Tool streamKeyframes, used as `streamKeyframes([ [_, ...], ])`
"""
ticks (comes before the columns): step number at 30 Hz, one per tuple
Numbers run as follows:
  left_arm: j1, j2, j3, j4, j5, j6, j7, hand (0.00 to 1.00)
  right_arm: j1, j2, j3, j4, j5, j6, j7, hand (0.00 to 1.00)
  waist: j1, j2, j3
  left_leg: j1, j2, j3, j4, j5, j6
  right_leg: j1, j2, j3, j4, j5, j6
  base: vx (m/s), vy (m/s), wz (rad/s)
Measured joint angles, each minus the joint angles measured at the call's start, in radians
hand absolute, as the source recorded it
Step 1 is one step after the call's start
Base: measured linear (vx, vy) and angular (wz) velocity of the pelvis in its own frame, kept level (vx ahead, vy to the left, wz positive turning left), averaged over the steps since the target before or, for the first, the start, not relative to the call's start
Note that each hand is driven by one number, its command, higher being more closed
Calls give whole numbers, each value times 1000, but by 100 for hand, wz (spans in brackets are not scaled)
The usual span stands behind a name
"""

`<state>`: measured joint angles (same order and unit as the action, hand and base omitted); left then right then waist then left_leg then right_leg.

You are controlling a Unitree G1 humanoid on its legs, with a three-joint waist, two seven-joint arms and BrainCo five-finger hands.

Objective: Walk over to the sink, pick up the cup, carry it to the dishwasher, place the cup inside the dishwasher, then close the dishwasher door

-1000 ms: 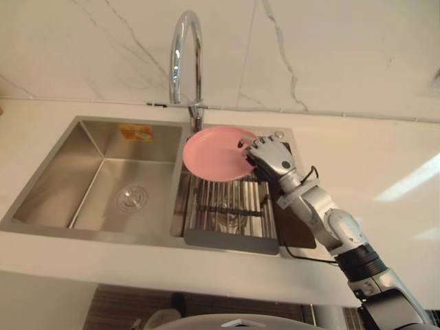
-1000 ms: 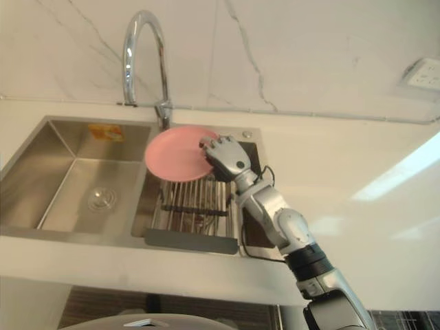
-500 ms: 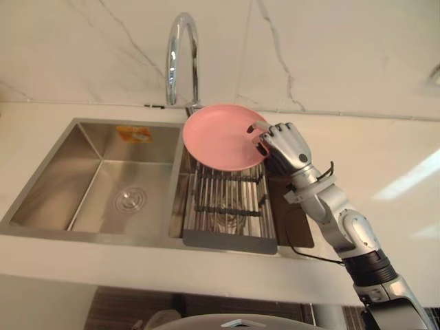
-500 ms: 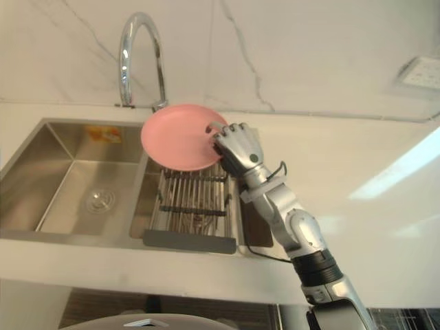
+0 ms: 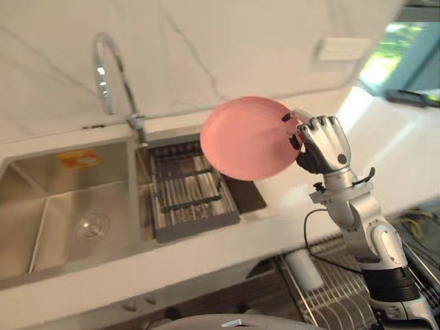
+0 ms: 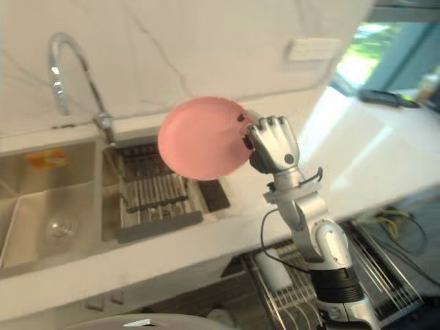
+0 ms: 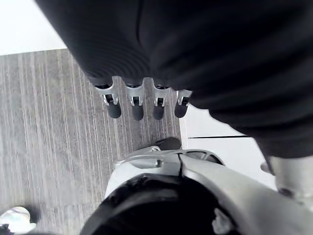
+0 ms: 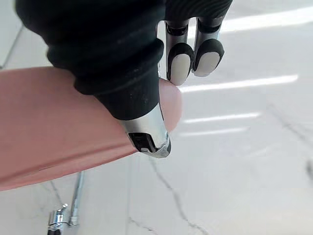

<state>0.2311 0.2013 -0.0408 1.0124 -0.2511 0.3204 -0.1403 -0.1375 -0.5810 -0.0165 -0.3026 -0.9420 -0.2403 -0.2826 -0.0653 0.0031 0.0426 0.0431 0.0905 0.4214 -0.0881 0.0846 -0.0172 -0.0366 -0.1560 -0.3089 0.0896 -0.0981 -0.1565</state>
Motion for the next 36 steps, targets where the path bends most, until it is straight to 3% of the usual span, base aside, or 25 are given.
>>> streamKeyframes([
  [1, -2, -2, 2, 2, -1, 6, 0, 0, 10, -7, -1, -16, -1, 0, -10, 100, 8, 25, -11, -15, 24, 32, 0, -2, 37, -24, -16, -71, 81, -10, 33, -165, 57, -94],
  [2, -6, 1, 3, -1, -2, 6, 1, 0, 20, -9, -4, -49, -3, -1, -16, 100, 1, 14, -14, -26, 32, 55, 0, 3, 46, -53, -55, -129, 197, -13, 67, -192, 36, -74],
  [3, -11, 16, 19, -1, -3, 11, 2, 0, 22, -11, -9, -75, -6, -6, -31, 100, -3, 4, -8, -37, 34, 85, 0, 17, 60, -66, -107, -194, 320, -40, 65, -140, 15, -63],
  [5, -10, 21, 61, -1, -5, 25, 3, 0, 16, -9, -9, -73, -7, -19, -39, 100, 12, -31, -23, -43, 52, 142, 1, 34, 55, -22, -176, -296, 419, -60, 45, -68, -68, -73],
  [6, -7, 20, 78, -1, -13, 31, 4, 0, 14, -8, -7, -73, -7, -23, -48, 100, 28, -44, -29, -46, 62, 170, 7, 42, 51, 9, -203, -332, 430, -40, 24, -36, -127, -107],
  [7, -14, 25, 83, -2, -28, 31, 6, 0, -1, -8, -5, -71, -7, -29, -57, 100, 45, -58, -36, -59, 73, 217, 13, 52, 37, 19, -213, -361, 392, 63, 56, -75, -175, -133],
  [8, -26, 2, 83, 0, -50, 37, 5, 0, -33, -9, -5, -59, -7, -31, -61, 100, 47, -58, -25, -87, 101, 245, 46, 32, 3, -14, -159, -385, 320, 111, 50, -139, -149, -136],
  [9, -27, -10, 85, 0, -63, 40, 5, 0, -53, -7, -6, -45, -8, -34, -68, 100, 57, -24, -32, -96, 108, 253, 59, 25, -5, -13, -108, -366, 226, 152, 78, -208, -147, -152],
  [10, -26, -30, 93, 18, -92, 43, 5, 0, -88, 2, -7, -9, -8, -40, -78, 100, 70, 4, -20, -102, 146, 316, 35, 37, 40, 9, -76, -373, 269, 68, 77, -170, -99, -131],
  [11, -27, -23, 111, 17, -108, 43, 8, 0, -96, 8, -2, 22, -8, -40, -81, 100, 66, -9, -18, -91, 144, 355, 46, 49, 44, 45, -96, -400, 303, 4, 106, -109, -110, -138],
  [12, -29, -11, 123, 17, -121, 44, 8, 0, -114, 11, 11, 57, -9, -41, -82, 100, 71, -27, -4, -85, 141, 396, 70, 51, 41, 107, -100, -428, 239, 21, 147, -74, -218, -121],
  [13, -41, 8, 153, 16, -141, 47, 22, 0, -138, 2, 11, 80, -4, -38, -75, 100, 87, -74, 3, -85, 143, 445, 105, 50, 41, 181, -66, -410, 65, 61, 265, -140, -318, -119],
  [15, -49, -4, 161, -2, -164, 50, 29, 0, -151, -49, 3, 83, 22, -31, -69, 100, 88, -65, 21, -85, 162, 484, 131, 58, 30, 223, -15, -419, -84, 68, 297, -204, -291, -71],
  [16, -50, -19, 165, -1, -179, 50, 31, 0, -140, -83, -3, 84, 53, -21, -69, 100, 77, -46, 34, -92, 183, 487, 148, 61, 24, 241, 2, -417, -123, 71, 305, -236, -117, -22],
  [17, -38, -36, 165, -1, -183, 53, 31, 0, -123, -109, -10, 84, 76, -17, -69, 100, 61, -15, 34, -91, 202, 476, 152, 68, 18, 246, 19, -416, -129, 73, 303, -262, -66, -14],
  [18, -30, -43, 166, -1, -188, 53, 28, 0, -117, -118, -14, 84, 83, -17, -69, 100, 59, 0, 31, -95, 208, 450, 158, 70, 14, 246, 26, -410, -130, 75, 300, -208, 1, -23],
  [19, -10, -56, 168, -2, -194, 53, 23, 0, -116, -123, -14, 87, 91, -14, -68, 100, 66, 18, 37, -105, 211, 349, 177, 53, -11, 241, 35, -375, -130, 73, 289, -133, 6, -46],
  [20, 2, -63, 172, -2, -199, 53, 23, 0, -123, -117, -2, 97, 91, -13, -68, 100, 80, 23, 39, -111, 208, 277, 189, 34, -25, 231, 37, -344, -128, 70, 283, -130, 23, -116],
  [22, 42, -75, 198, 8, -197, 70, 24, 0, -157, -84, 77, 166, 89, -21, -66, 100, 134, 17, 39, -107, 161, 20, 191, -5, -76, 191, 42, -220, -120, 64, 267, -110, 47, -152],
  [27, 34, -55, 212, 22, -175, 70, 24, 0, -206, -56, 97, 243, 88, -11, -55, 100, 117, -14, 52, -91, 136, 46, 136, 10, -71, 142, 30, -159, -125, 95, 265, 0, 50, -42],
  [31, 4, -55, 229, 21, -139, 70, -11, 0, -222, -55, 92, 243, 90, 24, -16, 100, 115, -6, 52, -70, 96, 61, 73, 44, -55, 143, 19, -146, -172, 146, 275, 60, 34, -9],
  [36, -26, -55, 212, 21, -115, 70, -27, 0, -222, -55, 87, 244, 89, 56, 13, 100, 111, -3, 60, -89, 67, 53, 20, 65, -49, 100, 5, -143, -171, 151, 284, 35, 22, -2],
])
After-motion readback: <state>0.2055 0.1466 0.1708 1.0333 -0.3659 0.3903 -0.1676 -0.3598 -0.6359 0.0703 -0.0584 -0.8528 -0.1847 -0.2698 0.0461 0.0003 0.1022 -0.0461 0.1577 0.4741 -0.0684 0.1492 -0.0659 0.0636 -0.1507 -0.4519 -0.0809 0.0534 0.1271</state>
